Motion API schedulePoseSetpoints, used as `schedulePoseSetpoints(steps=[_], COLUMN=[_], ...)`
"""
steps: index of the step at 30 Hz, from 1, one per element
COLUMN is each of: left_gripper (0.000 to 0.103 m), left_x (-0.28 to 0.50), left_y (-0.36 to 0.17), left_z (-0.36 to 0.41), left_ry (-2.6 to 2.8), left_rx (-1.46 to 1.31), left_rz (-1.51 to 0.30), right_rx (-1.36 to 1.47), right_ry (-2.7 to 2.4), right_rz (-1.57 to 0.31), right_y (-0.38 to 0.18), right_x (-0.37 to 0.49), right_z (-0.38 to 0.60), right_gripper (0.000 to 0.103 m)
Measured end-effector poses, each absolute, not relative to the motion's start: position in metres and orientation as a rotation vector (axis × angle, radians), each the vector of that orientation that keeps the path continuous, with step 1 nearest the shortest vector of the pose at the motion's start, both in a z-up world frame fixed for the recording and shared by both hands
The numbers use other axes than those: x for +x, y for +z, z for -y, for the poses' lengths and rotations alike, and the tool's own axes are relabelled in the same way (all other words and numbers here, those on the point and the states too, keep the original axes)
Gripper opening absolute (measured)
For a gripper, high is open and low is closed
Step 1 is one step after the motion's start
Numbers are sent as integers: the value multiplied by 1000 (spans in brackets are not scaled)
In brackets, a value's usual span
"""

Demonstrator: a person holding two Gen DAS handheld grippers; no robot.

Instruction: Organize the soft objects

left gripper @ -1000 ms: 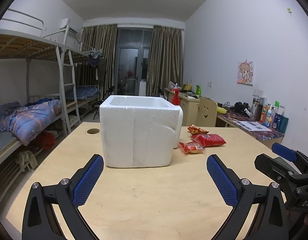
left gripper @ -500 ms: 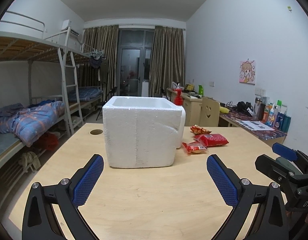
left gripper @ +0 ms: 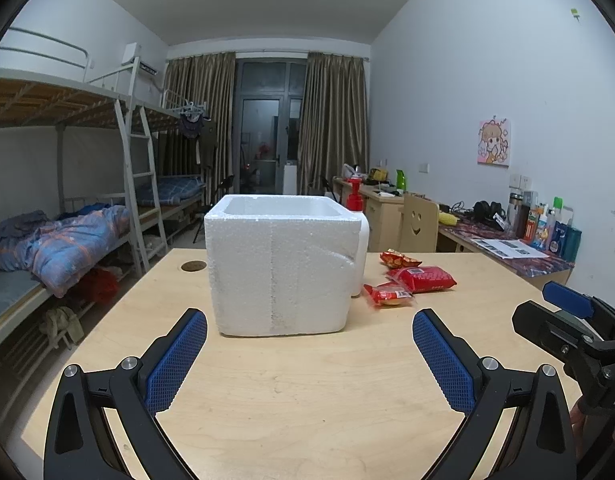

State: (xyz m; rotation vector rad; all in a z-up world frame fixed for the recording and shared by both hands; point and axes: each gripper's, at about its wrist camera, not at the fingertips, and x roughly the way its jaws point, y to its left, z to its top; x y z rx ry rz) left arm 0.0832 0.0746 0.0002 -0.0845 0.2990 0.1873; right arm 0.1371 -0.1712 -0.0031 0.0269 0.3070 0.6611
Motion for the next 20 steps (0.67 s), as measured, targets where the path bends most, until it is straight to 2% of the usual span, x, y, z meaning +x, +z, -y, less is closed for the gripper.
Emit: schedulePoseSetpoints(steps=[20], left_gripper=[103], left_x=[81], left_y=[2], left_z=[-71], left_ry=[186], left_rx=[-82], left_rz=[-293], right_rx=[16], right_ry=[673], right_rz=[-307], right_y=[-3], right_x=[135], right_z=[169], right_gripper=[103])
